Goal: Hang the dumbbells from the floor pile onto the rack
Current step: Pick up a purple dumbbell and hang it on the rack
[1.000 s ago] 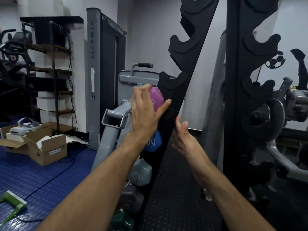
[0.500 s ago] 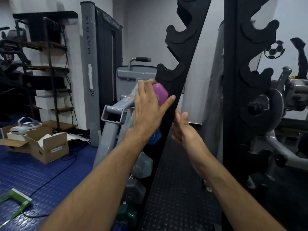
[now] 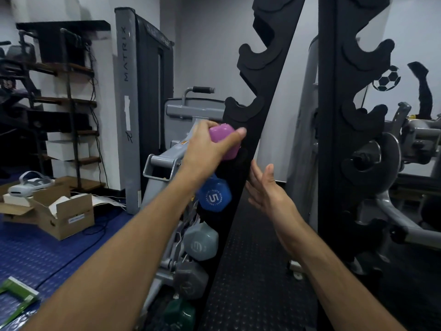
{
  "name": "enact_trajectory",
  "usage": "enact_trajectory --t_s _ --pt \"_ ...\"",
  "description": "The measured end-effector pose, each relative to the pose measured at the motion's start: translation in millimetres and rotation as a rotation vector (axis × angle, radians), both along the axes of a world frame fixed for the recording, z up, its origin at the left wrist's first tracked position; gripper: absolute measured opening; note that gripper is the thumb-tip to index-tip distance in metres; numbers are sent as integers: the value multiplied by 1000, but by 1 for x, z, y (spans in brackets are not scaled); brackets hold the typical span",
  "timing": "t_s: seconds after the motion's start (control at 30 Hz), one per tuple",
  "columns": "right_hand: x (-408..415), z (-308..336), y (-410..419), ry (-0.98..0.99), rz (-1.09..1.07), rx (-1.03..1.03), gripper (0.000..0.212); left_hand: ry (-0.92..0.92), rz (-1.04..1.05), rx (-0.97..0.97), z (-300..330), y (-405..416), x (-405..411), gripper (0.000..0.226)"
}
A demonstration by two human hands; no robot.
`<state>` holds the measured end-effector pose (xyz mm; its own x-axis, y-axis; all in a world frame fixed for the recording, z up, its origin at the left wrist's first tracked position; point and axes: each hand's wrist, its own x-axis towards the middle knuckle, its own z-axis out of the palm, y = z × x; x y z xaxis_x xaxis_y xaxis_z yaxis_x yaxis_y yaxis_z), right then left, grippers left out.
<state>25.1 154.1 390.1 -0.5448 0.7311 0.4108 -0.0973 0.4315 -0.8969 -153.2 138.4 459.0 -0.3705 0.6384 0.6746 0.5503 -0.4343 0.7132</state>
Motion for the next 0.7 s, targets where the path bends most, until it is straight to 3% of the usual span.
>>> enact_trajectory --t_s 0.07,0.17,0.37,0.6,0.7 --pt "2 0 2 -2 4 -13 87 -175 -248 -119 5 -1 -17 102" --pt "3 0 4 -7 6 -20 84 -209 -414 -185 -2 9 -27 102" --pt "1 0 4 -26 12 9 96 -291 -407 -110 -13 16 -18 71" --pt "5 3 5 -74 11 24 92 -175 -322 -221 -9 9 -23 74" --pt "6 4 4 -80 -26 27 90 -102 -252 -235 -6 1 -22 92"
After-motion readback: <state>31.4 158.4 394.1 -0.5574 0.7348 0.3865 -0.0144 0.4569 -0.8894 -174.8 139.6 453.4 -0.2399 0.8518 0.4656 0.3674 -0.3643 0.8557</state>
